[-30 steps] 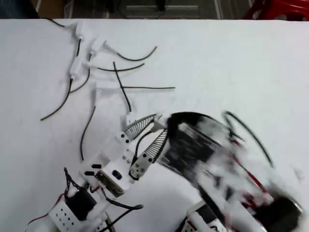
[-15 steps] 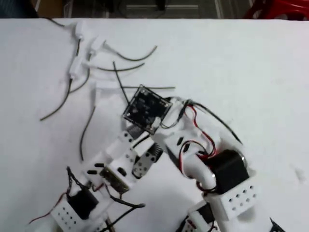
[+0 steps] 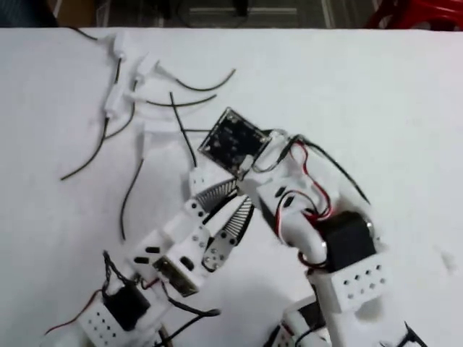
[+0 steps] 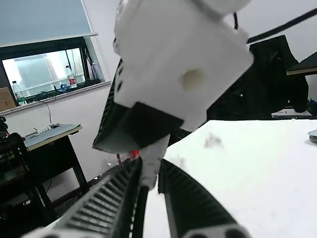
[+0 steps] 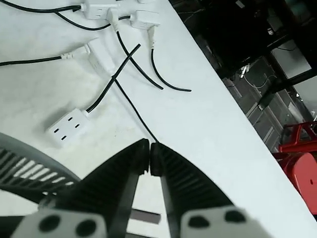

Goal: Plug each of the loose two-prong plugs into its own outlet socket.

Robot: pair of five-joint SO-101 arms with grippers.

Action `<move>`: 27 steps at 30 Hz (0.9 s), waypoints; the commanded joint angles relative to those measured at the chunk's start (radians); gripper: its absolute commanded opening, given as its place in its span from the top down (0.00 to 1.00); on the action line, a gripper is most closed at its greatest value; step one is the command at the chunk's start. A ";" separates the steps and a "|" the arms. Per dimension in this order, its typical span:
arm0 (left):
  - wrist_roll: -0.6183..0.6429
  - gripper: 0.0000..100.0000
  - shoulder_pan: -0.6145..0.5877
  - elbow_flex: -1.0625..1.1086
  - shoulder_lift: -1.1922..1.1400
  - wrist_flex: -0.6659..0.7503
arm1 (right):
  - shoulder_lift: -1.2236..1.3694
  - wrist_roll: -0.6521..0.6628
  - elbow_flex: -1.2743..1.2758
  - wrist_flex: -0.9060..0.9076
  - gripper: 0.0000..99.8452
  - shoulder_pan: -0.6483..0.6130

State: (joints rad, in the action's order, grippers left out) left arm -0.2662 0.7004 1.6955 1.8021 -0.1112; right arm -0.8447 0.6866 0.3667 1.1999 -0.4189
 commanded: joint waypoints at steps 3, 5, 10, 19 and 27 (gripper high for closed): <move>-0.005 0.98 -0.008 -0.003 0.024 0.006 | -0.007 0.006 -0.232 0.091 0.98 0.022; -0.005 0.98 -0.008 -0.003 0.024 0.006 | -0.007 0.006 -0.318 0.127 0.98 0.022; -0.005 0.98 -0.010 -0.003 0.024 0.006 | -0.007 0.006 -0.503 0.211 0.98 0.022; 0.025 0.98 -0.059 -0.003 0.022 0.008 | 0.001 0.003 -0.568 0.344 0.98 0.022; 0.074 0.98 -0.059 -0.003 0.021 0.002 | 0.002 -0.101 -0.434 0.335 0.98 -0.142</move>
State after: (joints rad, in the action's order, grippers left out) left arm -0.2033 0.6544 1.6955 1.8067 -0.1082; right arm -0.8569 0.6022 -0.1212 1.5420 -0.4864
